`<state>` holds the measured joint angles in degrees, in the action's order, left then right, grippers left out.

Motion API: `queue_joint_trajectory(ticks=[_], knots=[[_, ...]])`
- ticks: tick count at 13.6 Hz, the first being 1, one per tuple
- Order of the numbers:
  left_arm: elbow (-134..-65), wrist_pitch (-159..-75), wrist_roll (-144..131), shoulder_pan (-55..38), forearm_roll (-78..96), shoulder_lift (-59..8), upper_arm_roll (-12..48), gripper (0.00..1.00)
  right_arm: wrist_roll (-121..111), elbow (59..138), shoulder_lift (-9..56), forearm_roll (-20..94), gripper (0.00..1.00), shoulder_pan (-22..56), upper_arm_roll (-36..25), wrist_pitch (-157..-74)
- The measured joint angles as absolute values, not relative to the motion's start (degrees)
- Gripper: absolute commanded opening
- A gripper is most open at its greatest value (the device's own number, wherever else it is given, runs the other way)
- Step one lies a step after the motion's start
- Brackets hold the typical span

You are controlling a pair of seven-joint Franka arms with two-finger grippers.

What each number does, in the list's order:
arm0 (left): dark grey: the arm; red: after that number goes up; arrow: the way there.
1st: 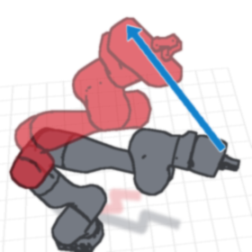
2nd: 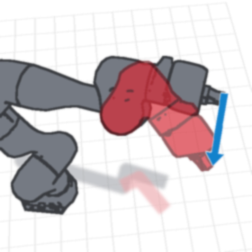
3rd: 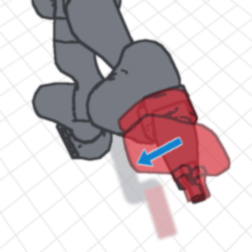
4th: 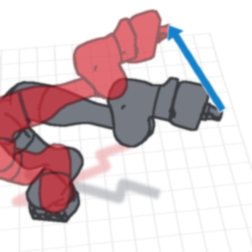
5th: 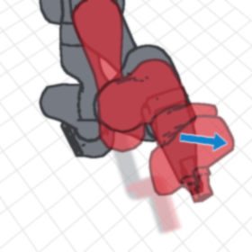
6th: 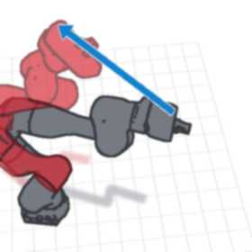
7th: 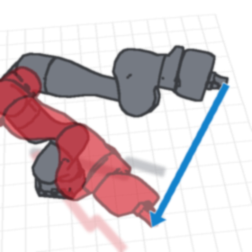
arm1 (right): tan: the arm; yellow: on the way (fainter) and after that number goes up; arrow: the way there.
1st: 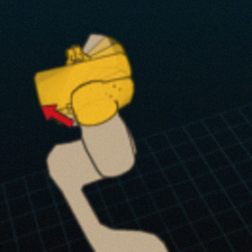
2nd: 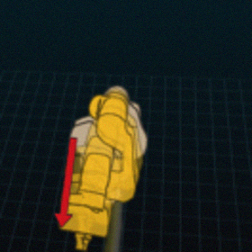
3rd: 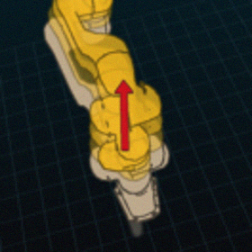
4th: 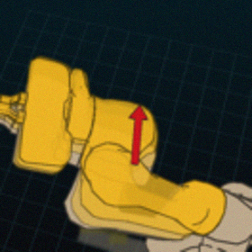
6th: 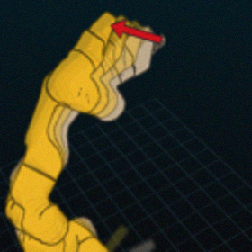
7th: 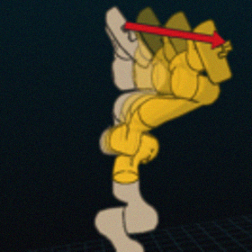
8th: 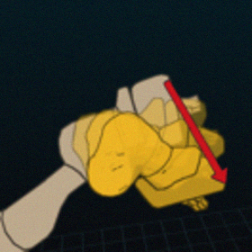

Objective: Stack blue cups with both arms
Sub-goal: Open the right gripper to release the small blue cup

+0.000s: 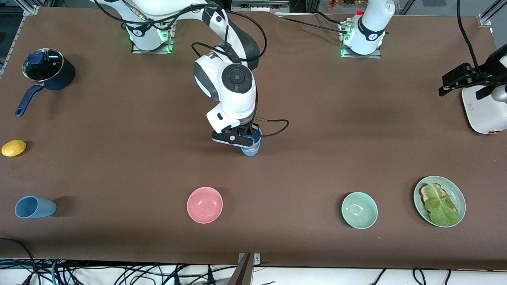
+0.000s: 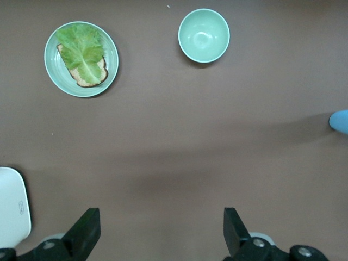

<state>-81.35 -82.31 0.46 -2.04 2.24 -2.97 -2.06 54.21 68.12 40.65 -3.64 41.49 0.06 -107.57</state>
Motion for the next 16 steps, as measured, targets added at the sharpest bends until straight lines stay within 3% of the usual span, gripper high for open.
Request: queue_joint_trajectory(ticks=[2,3,4,5,6,10,16], knots=[[-81.35,-81.65,-2.28,-2.45,2.24,-2.24,-1.84,1.0,54.26,68.13,41.05,-4.26,0.05,41.56,0.06,-107.59],[-81.35,-81.45,-2.86,-2.54,2.24,-2.15,-1.81,1.0,54.29,68.13,41.09,-4.3,0.32,41.56,0.04,-107.63],[-81.41,-81.12,-3.09,-2.55,2.24,-2.18,-1.82,1.0,54.43,68.08,41.08,-4.3,0.68,41.56,-0.02,-107.82],[-81.58,-80.82,-3.16,-2.54,2.24,-2.25,-1.85,1.0,54.89,67.99,41.07,-4.3,0.92,41.54,-0.11,-108.39],[-81.7,-80.72,-3.18,-2.57,2.24,-2.35,-1.84,1.0,55.6,67.8,41.05,-4.3,1.0,41.53,-0.2,-109.12],[-81.44,-80.48,-3.6,-4.84,2.24,-2.15,-1.79,1.0,56.74,66.38,40.37,-4.34,1.0,41.5,-0.54,-109.09],[-81.45,-80.21,-3.85,-4.89,2.24,-2.65,-2.12,1.0,45.81,66.06,36.03,-4.42,1.0,36.47,-1.73,-101.87]])
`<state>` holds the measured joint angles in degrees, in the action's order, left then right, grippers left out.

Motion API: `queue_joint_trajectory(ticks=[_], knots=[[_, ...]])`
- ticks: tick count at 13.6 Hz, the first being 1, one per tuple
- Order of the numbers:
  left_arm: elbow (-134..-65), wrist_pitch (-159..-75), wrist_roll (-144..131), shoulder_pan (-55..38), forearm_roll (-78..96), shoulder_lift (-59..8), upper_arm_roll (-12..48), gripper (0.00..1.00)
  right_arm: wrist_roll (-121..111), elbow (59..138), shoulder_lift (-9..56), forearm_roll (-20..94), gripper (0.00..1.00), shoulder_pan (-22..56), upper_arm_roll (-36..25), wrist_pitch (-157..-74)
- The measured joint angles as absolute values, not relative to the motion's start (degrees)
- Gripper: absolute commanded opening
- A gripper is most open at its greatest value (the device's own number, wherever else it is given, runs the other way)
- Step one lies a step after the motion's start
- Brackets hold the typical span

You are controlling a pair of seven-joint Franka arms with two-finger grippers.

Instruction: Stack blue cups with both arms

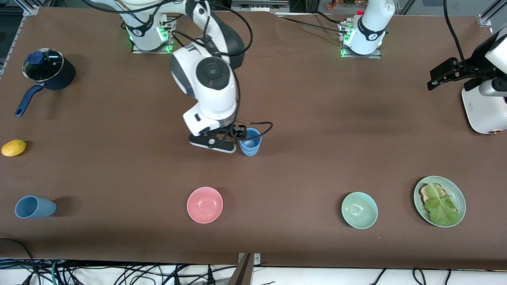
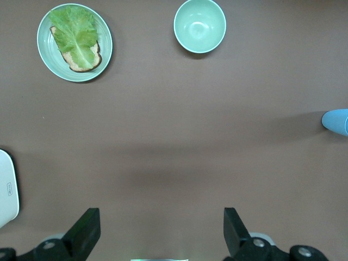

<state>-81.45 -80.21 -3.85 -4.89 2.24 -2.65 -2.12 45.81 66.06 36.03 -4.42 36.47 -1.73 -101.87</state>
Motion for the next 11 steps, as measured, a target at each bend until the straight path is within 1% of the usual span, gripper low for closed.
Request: queue_joint_trajectory(ticks=[6,11], knots=[[-81.45,-80.21,-3.85,-5.37,2.24,-2.67,-1.83,1.0,29.2,65.94,32.51,-3.7,1.0,27.61,-1.58,-95.03],[-81.45,-80.21,-3.85,-5.37,2.24,-2.68,-1.82,1.0,16.57,65.31,28.37,-1.92,1.0,20.66,-1.66,-88.79]])
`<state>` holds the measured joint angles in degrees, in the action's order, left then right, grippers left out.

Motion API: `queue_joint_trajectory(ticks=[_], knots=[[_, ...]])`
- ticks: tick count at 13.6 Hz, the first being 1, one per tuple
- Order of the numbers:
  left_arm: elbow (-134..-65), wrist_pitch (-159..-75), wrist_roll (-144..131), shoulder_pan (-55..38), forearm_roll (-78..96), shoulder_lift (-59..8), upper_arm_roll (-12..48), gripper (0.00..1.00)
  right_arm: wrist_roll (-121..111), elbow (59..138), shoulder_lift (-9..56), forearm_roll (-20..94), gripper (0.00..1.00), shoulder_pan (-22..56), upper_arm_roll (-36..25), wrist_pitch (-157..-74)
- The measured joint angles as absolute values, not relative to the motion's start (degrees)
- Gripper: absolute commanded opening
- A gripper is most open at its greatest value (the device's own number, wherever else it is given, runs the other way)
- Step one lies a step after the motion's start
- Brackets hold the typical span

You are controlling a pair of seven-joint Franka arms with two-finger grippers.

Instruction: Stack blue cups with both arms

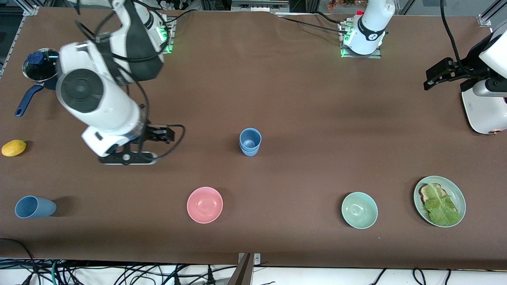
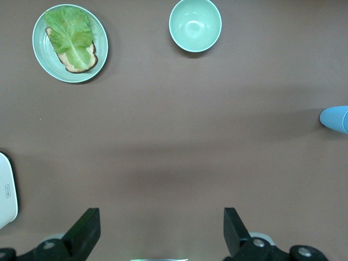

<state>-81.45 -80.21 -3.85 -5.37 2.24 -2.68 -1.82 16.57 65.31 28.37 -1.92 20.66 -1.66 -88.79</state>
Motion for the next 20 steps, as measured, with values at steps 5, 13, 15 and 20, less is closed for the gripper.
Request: queue_joint_trajectory(ticks=[5,13,15,20], knots=[[-81.45,-80.18,-3.85,-5.38,2.24,-2.76,-1.82,1.0,11.57,73.37,16.89,-1.74,1.0,14.0,-1.51,-86.53],[-81.45,-80.16,-3.85,-5.38,2.24,-2.79,-1.82,1.0,3.9,86.97,2.28,-1.12,1.0,6.14,-1.38,-86.25],[-81.45,-80.16,-3.84,-5.38,2.24,-2.78,-1.82,1.0,3.9,88.45,0.88,-1.11,1.0,6.03,-1.3,-86.06],[-81.45,-80.16,-3.84,-5.38,2.24,-2.79,-1.82,1.0,3.27,88.44,0.76,-0.28,1.0,5.67,-1.25,-86.17]])
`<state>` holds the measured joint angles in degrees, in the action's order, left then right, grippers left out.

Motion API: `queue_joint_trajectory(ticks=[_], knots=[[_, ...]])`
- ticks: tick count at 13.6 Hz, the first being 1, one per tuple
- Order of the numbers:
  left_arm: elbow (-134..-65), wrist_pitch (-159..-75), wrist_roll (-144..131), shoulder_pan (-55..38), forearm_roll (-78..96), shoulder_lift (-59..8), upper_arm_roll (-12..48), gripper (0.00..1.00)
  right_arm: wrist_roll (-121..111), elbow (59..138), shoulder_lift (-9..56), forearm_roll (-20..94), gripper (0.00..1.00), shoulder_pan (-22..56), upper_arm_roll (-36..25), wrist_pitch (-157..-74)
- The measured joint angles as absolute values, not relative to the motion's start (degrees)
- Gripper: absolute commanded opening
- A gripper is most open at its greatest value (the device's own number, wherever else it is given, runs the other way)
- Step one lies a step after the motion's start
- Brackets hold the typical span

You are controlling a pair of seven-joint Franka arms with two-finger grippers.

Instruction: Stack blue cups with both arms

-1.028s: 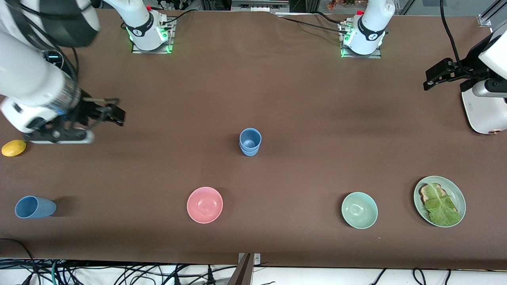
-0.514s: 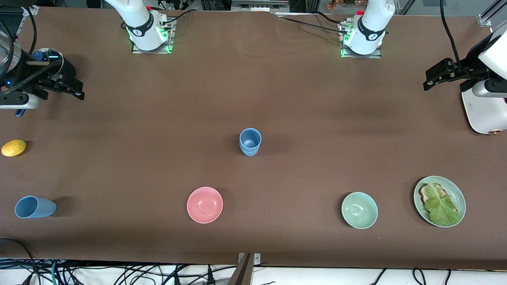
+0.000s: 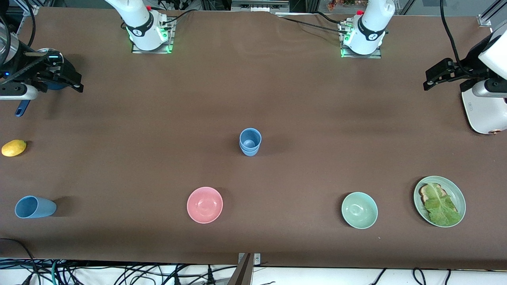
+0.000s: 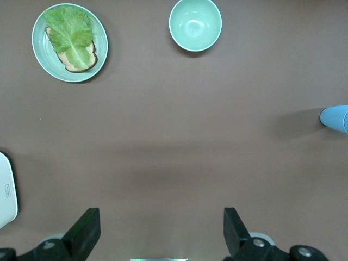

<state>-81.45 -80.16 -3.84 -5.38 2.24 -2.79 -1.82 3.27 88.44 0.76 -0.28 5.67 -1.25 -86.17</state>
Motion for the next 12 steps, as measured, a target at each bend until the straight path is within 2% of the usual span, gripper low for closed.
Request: queue_joint_trajectory(ticks=[12], knots=[[-81.45,-80.16,-3.84,-5.38,2.24,-2.79,-1.82,1.0,2.63,87.17,0.75,-0.13,1.0,5.67,-0.79,-85.66]])
